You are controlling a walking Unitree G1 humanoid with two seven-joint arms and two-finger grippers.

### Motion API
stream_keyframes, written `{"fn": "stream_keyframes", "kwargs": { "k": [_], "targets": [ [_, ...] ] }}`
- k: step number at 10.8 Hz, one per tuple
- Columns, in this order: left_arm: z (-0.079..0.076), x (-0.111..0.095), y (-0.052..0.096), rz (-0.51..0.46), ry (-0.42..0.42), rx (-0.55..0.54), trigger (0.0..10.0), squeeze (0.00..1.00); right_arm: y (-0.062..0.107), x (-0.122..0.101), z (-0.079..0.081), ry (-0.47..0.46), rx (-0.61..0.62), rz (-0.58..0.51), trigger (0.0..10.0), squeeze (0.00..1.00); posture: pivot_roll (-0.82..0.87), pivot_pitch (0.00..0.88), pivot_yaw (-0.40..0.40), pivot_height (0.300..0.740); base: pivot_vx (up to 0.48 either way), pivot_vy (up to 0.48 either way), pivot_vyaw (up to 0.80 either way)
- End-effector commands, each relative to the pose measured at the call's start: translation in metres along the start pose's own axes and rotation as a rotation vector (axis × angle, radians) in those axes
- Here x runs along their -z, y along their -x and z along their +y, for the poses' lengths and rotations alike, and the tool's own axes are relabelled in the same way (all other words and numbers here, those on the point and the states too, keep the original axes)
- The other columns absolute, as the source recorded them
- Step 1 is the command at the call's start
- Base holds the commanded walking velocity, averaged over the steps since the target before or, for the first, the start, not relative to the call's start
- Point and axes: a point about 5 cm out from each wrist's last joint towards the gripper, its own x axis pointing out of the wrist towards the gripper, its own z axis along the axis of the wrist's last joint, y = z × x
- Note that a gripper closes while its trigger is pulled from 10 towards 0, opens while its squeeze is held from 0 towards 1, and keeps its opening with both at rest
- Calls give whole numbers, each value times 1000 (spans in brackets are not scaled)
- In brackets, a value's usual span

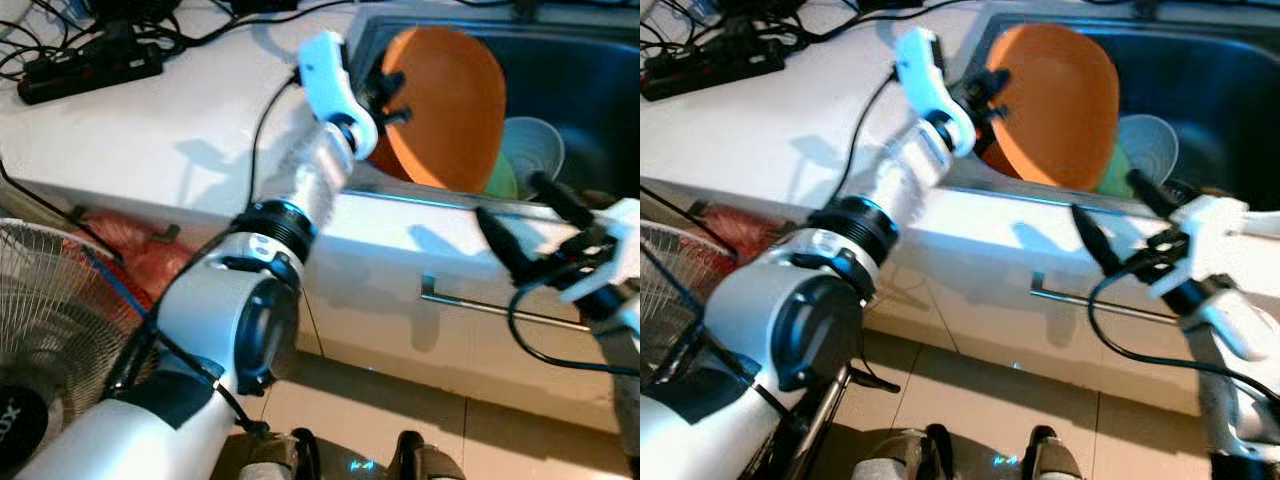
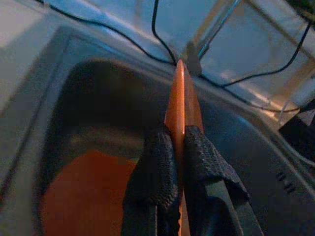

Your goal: Kitchen organization

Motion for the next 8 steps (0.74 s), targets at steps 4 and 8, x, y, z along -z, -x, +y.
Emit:
{"fn": "stream_keyframes", "kwargs": {
  "k": [4,8],
  "targets": [
    [-10,15,-2,52,-40,7,10000,0,20,23,4,-67,53,136,10000,0,-208,254,181,740,0,0,0],
    [-6,21,0,78,-49,-20,10000,1000,19,27,9,-88,50,144,10000,0,-196,258,185,740,0,0,0]
  ]
}}
